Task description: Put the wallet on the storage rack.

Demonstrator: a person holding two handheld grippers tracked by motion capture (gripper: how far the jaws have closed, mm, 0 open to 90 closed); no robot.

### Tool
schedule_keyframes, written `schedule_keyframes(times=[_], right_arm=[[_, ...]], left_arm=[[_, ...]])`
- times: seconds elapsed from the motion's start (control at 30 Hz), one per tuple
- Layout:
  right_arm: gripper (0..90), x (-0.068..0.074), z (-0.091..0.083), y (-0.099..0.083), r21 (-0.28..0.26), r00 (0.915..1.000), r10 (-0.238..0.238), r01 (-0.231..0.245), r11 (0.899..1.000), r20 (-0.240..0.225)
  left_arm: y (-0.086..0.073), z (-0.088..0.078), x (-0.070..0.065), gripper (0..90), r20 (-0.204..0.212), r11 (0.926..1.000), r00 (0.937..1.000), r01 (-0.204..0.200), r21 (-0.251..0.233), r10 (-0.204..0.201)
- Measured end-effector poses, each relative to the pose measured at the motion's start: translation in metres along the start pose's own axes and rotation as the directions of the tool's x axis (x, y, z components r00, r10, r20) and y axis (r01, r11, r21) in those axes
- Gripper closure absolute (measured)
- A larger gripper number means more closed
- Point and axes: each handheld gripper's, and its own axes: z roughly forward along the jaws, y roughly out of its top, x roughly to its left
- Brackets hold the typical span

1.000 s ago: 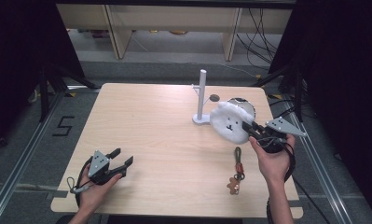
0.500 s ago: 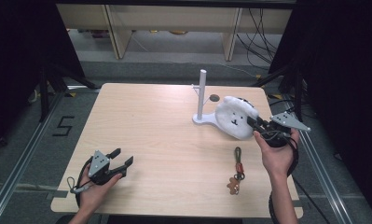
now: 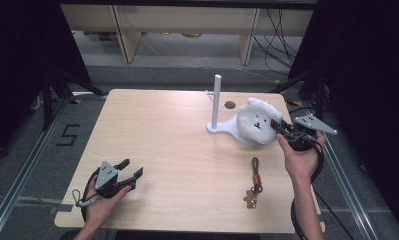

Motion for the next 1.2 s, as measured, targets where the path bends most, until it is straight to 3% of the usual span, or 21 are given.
schedule_keyframes(times=[0.03, 0.27, 0.3, 0.33, 0.43, 0.47, 0.57, 0.6, 0.7, 0.73, 0.8, 0.83, 0.9, 1.1, 1.13, 1.17, 1.2], right_arm=[[75.8, 0.0, 0.001, 0.001, 0.0, 0.9997, 0.026, -0.026, 1.0, 0.006], [75.8, -0.01, 0.012, 0.003, 0.016, 0.9997, 0.01, -0.01, 1.0, 0.023], [75.8, -0.008, 0.013, 0.004, 0.023, 0.9989, 0.037, -0.038, 0.999, 0.03], [75.8, -0.012, 0.015, 0.004, 0.025, 0.9994, -0.002, 0.001, 1.0, 0.035], [75.8, -0.016, 0.022, 0.004, 0.044, 0.9993, 0.012, -0.013, 0.999, 0.035], [75.8, -0.019, 0.024, 0.004, 0.054, 0.9993, -0.006, 0.004, 0.999, 0.036], [75.8, -0.02, 0.029, 0.007, 0.082, 0.9987, 0.022, -0.026, 0.996, 0.047], [75.8, -0.022, 0.032, 0.008, 0.083, 0.999, 0.004, -0.008, 0.996, 0.045], [75.7, -0.023, 0.037, 0.01, 0.103, 0.9987, 0.013, -0.018, 0.995, 0.05], [75.7, -0.025, 0.04, 0.01, 0.112, 0.9986, -0.022, 0.017, 0.994, 0.047], [75.7, -0.024, 0.044, 0.01, 0.133, 0.9986, -0.012, 0.005, 0.991, 0.052], [75.7, -0.026, 0.046, 0.01, 0.135, 0.9982, -0.035, 0.029, 0.99, 0.049], [75.5, -0.026, 0.051, 0.009, 0.158, 0.9982, -0.033, 0.025, 0.987, 0.05], [74.4, -0.029, 0.065, 0.006, 0.189, 0.9921, -0.112, 0.1, 0.977, 0.057], [74.0, -0.029, 0.066, 0.006, 0.214, 0.9895, -0.13, 0.114, 0.97, 0.063], [73.6, -0.027, 0.067, 0.005, 0.226, 0.991, -0.11, 0.09, 0.97, 0.077], [73.1, -0.03, 0.069, 0.005, 0.227, 0.9882, -0.131, 0.11, 0.968, 0.079]], left_arm=[[0.0, 0.0, 0.0, 36.4, 0.0, 1.0, 1.0, 0.0, 0.0, 0.0], [0.0, 0.0, 0.0, 36.4, 0.0, 1.0, 1.0, 0.003, -0.002, -0.003], [0.0, 0.0, 0.0, 36.4, 0.0, 1.0, 1.0, 0.003, -0.002, -0.003], [-0.001, 0.001, 0.001, 36.3, 0.006, 0.9999, 1.0, 0.005, -0.014, -0.005], [0.0, 0.0, 0.001, 36.3, 0.001, 1.0, 1.0, 0.007, -0.005, -0.007], [0.0, 0.0, 0.001, 36.3, 0.001, 1.0, 1.0, 0.008, -0.004, -0.008], [0.0, 0.0, 0.0, 36.4, 0.0, 1.0, 1.0, 0.007, -0.003, -0.007], [0.0, 0.0, 0.001, 36.3, 0.001, 1.0, 1.0, 0.006, -0.003, -0.006], [0.0, 0.0, 0.0, 36.3, 0.0, 1.0, 1.0, 0.008, -0.004, -0.008], [0.0, 0.0, 0.0, 36.3, 0.0, 1.0, 1.0, 0.007, -0.003, -0.007], [0.0, 0.0, 0.001, 36.3, 0.001, 1.0, 1.0, 0.006, -0.003, -0.006], [0.0, 0.0, 0.001, 36.3, 0.001, 1.0, 1.0, 0.006, -0.004, -0.006], [0.0, 0.0, 0.001, 36.3, 0.002, 1.0, 1.0, 0.005, -0.004, -0.005], [0.0, 0.0, 0.0, 36.4, 0.002, 1.0, 1.0, 0.003, -0.004, -0.003], [-0.001, 0.001, 0.0, 36.3, 0.008, 0.9999, 1.0, 0.005, -0.014, -0.005], [0.0, 0.0, 0.0, 36.4, 0.003, 1.0, 1.0, 0.003, -0.008, -0.003], [0.0, 0.0, 0.0, 36.3, 0.001, 1.0, 1.0, 0.001, -0.002, -0.001]])
